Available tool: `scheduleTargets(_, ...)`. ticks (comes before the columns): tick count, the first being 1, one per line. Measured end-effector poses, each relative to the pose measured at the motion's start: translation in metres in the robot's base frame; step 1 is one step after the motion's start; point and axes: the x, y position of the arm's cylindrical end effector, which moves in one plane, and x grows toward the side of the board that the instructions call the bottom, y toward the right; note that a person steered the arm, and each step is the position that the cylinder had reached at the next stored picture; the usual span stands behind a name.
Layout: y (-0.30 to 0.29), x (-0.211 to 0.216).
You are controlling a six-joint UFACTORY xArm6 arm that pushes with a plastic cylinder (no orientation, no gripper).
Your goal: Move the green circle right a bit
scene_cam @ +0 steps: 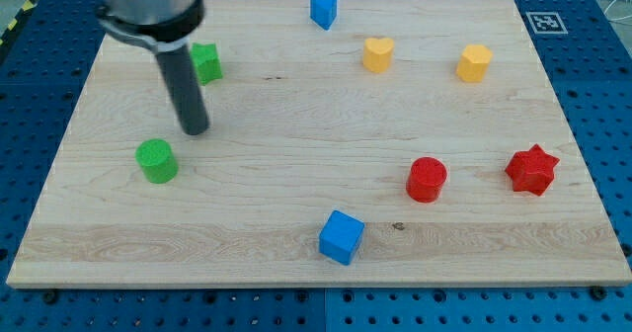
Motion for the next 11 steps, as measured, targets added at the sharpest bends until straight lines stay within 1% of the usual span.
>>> scheduleTargets(1,-0.021,0.018)
scheduleTargets(3,-0.022,0.071)
scheduleTargets(5,-0.084,0.062)
scheduleTargets(6,-0.089,0.073)
scheduleTargets(7,-0.077,0.106)
scheduleTargets(8,-0.05,0.116)
scheduleTargets(9,-0.014,0.116)
scheduleTargets(10,-0.012,0.116)
scheduleTargets(11,-0.036,0.11)
